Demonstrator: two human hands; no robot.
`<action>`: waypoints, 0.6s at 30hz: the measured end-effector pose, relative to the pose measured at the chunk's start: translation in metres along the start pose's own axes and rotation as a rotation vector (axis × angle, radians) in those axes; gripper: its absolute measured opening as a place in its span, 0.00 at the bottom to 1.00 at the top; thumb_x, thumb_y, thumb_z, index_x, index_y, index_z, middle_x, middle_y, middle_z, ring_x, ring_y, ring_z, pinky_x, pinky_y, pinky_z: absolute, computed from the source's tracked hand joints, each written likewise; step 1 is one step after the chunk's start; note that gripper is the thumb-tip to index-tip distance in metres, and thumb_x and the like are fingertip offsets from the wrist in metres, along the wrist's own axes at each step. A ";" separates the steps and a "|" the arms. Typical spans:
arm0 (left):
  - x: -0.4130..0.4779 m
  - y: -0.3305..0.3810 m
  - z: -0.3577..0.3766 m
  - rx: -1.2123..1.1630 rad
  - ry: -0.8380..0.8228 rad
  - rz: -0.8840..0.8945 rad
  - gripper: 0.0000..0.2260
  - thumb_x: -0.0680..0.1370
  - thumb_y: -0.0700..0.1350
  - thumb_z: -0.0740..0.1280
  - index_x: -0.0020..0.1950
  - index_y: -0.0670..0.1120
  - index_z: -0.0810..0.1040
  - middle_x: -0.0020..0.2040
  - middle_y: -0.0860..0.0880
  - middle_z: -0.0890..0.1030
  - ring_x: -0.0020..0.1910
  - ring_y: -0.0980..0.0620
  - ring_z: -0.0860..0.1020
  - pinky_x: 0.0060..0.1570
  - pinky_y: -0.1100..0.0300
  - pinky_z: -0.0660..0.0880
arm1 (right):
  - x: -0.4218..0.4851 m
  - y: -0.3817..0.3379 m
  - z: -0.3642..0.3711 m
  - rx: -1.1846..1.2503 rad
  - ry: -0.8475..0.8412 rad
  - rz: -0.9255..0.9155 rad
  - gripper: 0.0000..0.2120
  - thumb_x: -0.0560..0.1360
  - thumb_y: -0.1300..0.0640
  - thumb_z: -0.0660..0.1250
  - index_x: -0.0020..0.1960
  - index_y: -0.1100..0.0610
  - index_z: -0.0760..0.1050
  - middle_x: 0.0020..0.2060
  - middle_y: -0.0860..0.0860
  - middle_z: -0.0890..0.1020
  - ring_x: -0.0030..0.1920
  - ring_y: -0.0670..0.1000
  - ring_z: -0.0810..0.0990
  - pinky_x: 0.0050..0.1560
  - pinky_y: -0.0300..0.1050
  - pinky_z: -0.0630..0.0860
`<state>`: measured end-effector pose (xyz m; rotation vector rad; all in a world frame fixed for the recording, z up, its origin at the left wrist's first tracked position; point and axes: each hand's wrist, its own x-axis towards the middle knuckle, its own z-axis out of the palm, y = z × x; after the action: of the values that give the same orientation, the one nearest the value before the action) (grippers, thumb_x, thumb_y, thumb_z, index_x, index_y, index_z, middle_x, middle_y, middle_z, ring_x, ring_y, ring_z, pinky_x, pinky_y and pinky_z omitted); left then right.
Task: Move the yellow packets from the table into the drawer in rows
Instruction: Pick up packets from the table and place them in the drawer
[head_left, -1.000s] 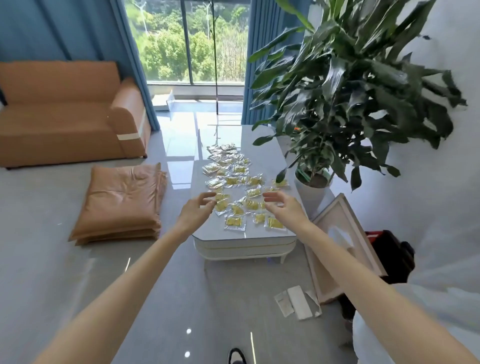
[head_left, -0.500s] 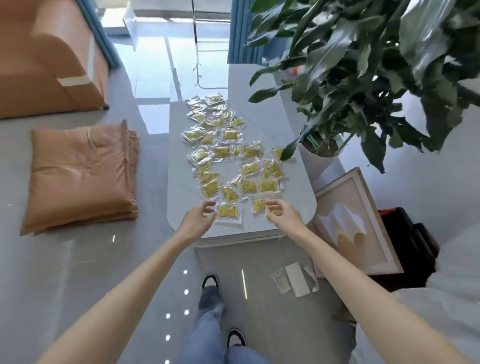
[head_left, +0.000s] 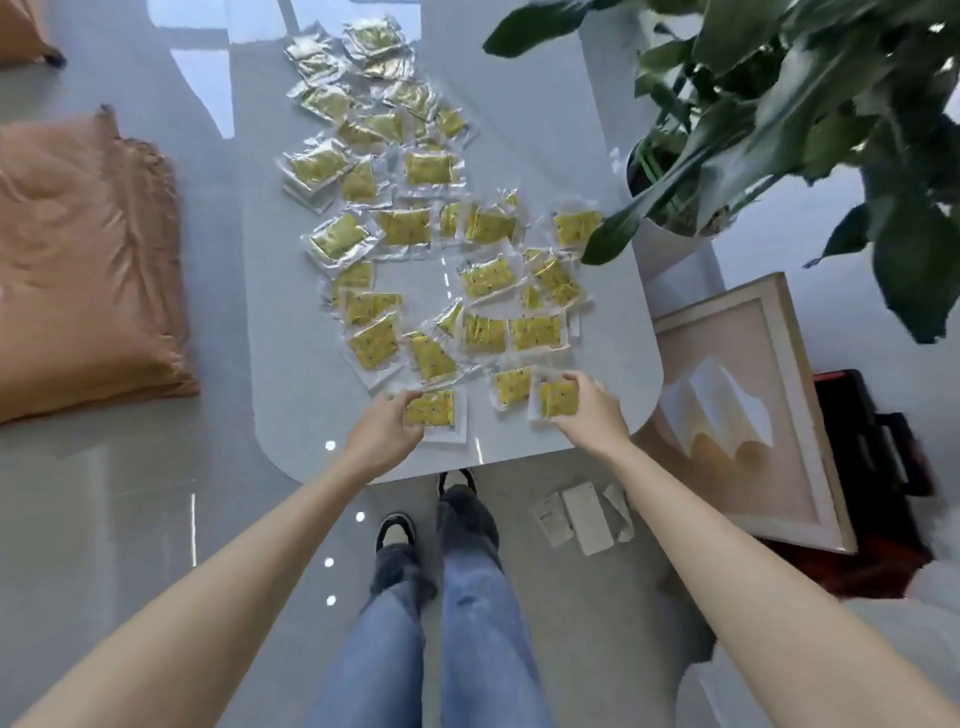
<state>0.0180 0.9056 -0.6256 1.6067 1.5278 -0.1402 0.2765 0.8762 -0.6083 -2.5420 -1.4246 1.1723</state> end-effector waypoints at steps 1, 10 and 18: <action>0.010 -0.005 0.007 0.015 -0.007 -0.010 0.24 0.78 0.45 0.62 0.74 0.51 0.64 0.71 0.47 0.68 0.67 0.46 0.69 0.60 0.54 0.69 | 0.013 0.005 0.004 -0.050 -0.005 0.001 0.29 0.72 0.62 0.69 0.71 0.53 0.64 0.69 0.54 0.69 0.70 0.58 0.65 0.64 0.52 0.69; 0.071 -0.037 0.056 0.307 0.007 -0.001 0.30 0.75 0.49 0.68 0.75 0.52 0.60 0.75 0.46 0.60 0.72 0.44 0.61 0.64 0.50 0.67 | 0.090 0.047 0.040 -0.355 -0.071 -0.032 0.38 0.72 0.59 0.73 0.75 0.56 0.57 0.73 0.54 0.65 0.71 0.56 0.63 0.67 0.51 0.68; 0.091 -0.040 0.078 0.477 0.049 -0.013 0.35 0.73 0.52 0.68 0.76 0.57 0.54 0.71 0.45 0.60 0.69 0.44 0.62 0.63 0.53 0.64 | 0.116 0.058 0.055 -0.567 -0.044 -0.123 0.39 0.71 0.53 0.74 0.74 0.58 0.56 0.68 0.58 0.67 0.67 0.58 0.65 0.64 0.49 0.67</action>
<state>0.0425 0.9169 -0.7487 1.9793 1.6233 -0.5066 0.3218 0.9082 -0.7380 -2.7036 -2.1485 0.9074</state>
